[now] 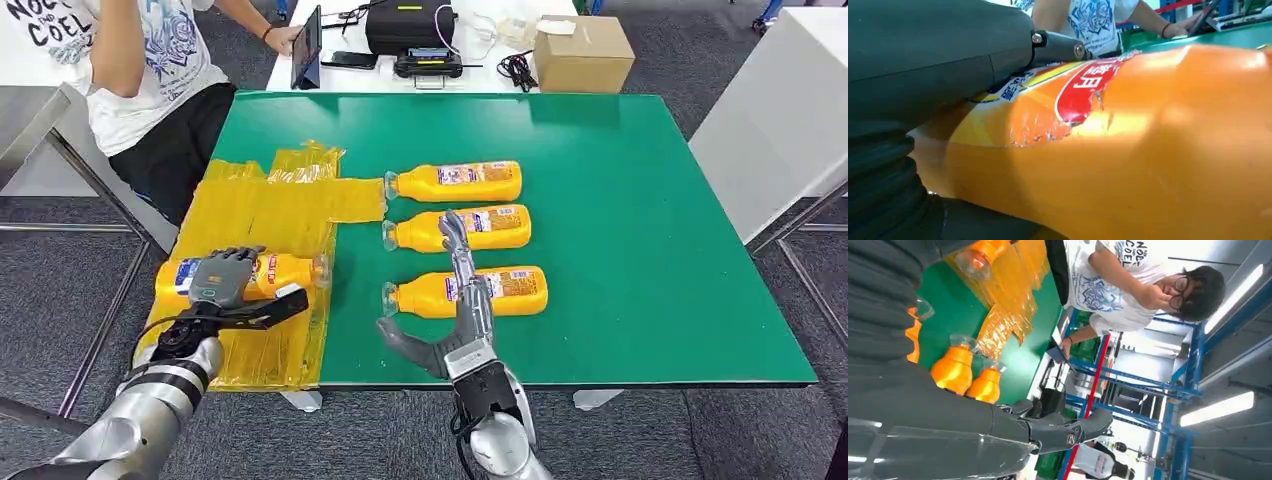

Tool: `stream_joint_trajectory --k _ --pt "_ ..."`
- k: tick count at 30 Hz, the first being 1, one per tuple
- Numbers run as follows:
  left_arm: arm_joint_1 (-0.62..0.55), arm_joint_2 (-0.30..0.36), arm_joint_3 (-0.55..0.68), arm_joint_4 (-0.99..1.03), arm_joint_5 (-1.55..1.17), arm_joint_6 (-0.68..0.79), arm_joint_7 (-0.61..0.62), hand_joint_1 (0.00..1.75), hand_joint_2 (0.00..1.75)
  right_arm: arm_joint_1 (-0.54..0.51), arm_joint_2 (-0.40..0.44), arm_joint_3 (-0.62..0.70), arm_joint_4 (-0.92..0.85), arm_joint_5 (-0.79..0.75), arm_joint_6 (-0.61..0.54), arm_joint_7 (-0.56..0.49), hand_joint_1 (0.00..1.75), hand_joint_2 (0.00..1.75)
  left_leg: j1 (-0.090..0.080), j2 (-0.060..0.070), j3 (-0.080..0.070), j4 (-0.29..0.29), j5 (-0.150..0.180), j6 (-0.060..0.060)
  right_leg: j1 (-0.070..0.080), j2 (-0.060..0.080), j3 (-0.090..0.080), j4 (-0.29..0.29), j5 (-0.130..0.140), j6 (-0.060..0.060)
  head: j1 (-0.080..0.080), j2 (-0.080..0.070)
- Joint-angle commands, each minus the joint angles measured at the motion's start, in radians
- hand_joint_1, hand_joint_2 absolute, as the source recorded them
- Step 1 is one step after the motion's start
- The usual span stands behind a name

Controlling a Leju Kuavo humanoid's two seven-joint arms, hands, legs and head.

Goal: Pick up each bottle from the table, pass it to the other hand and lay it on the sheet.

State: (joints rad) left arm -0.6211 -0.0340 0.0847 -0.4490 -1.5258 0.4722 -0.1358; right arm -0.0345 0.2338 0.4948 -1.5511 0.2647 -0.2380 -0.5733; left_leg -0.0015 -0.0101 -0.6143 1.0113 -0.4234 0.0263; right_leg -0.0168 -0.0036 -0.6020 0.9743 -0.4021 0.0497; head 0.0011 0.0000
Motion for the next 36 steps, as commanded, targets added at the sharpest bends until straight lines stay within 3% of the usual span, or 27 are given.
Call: stream_joint_trajectory --k 1,2,9,19,28,29,32,34,35,36 --pt "-0.017 -0.009 0.030 0.106 0.121 -0.207 -0.078 0.45 1.75 -0.016 -0.003 -0.041 0.056 -0.009 0.023 0.014 0.00 1.75 0.000 0.001 0.005 -0.001 -0.001 -0.001 0.000 0.001 0.005 -0.001 0.000 -0.001 0.000 0.000" --pt "-0.010 -0.014 0.051 0.094 0.172 -0.246 -0.120 0.00 1.75 -0.018 -0.001 -0.043 0.062 -0.010 0.027 0.015 0.00 1.75 0.000 0.002 0.008 -0.002 -0.002 -0.001 0.001 0.002 0.008 -0.002 -0.001 -0.002 0.000 0.000" --pt "0.017 0.005 0.052 0.063 0.392 -0.477 -0.246 0.00 1.75 -0.052 0.012 -0.059 0.157 -0.047 0.068 0.018 0.00 1.75 0.000 0.002 0.013 -0.003 -0.001 -0.001 0.000 0.003 0.013 -0.002 0.000 -0.002 0.000 0.000" --pt "0.022 0.013 0.043 0.060 0.410 -0.497 -0.258 0.00 1.75 -0.053 0.015 -0.063 0.166 -0.053 0.069 0.018 0.00 1.75 0.000 -0.001 0.019 -0.003 -0.001 -0.002 0.000 0.003 0.019 -0.002 -0.001 -0.002 0.000 0.000" --pt "0.070 0.054 0.007 0.043 0.616 -0.673 -0.333 0.00 1.75 -0.086 0.025 -0.069 0.250 -0.084 0.083 0.029 0.00 1.75 0.000 0.002 0.021 -0.004 -0.001 -0.003 0.000 0.005 0.021 -0.003 0.000 -0.003 0.000 0.000" --pt "0.079 0.056 0.010 0.032 0.648 -0.696 -0.347 0.00 0.00 -0.091 0.026 -0.066 0.259 -0.085 0.082 0.029 0.00 1.75 -0.001 0.000 0.021 -0.004 -0.001 -0.002 -0.001 0.003 0.021 -0.002 -0.001 -0.002 0.000 0.000" --pt "0.094 0.044 0.047 0.011 0.750 -0.729 -0.387 0.00 0.00 -0.095 0.025 -0.060 0.270 -0.085 0.080 0.027 0.00 1.75 0.000 0.000 0.020 -0.003 -0.001 -0.002 0.000 0.004 0.021 -0.002 -0.001 -0.002 0.000 0.000" --pt "0.112 0.007 0.087 -0.042 0.876 -0.730 -0.484 0.00 0.00 -0.093 0.021 -0.055 0.275 -0.074 0.068 0.022 0.00 1.75 0.000 0.001 0.021 -0.004 -0.001 -0.003 0.000 0.004 0.021 -0.003 0.000 -0.002 0.000 0.000" --pt "0.120 -0.013 0.112 -0.062 0.960 -0.812 -0.507 0.00 0.00 -0.100 0.012 -0.044 0.288 -0.046 0.055 0.026 0.00 1.75 -0.001 -0.002 0.020 -0.003 0.000 -0.002 -0.001 0.002 0.021 -0.002 -0.001 -0.002 0.000 0.000" --pt "0.134 -0.023 0.111 -0.101 1.020 -0.804 -0.507 0.00 0.00 -0.131 -0.020 -0.011 0.326 0.035 0.034 0.065 0.00 1.75 0.000 -0.001 0.020 -0.004 0.000 -0.003 0.000 0.002 0.021 -0.003 0.000 -0.003 0.000 0.000"
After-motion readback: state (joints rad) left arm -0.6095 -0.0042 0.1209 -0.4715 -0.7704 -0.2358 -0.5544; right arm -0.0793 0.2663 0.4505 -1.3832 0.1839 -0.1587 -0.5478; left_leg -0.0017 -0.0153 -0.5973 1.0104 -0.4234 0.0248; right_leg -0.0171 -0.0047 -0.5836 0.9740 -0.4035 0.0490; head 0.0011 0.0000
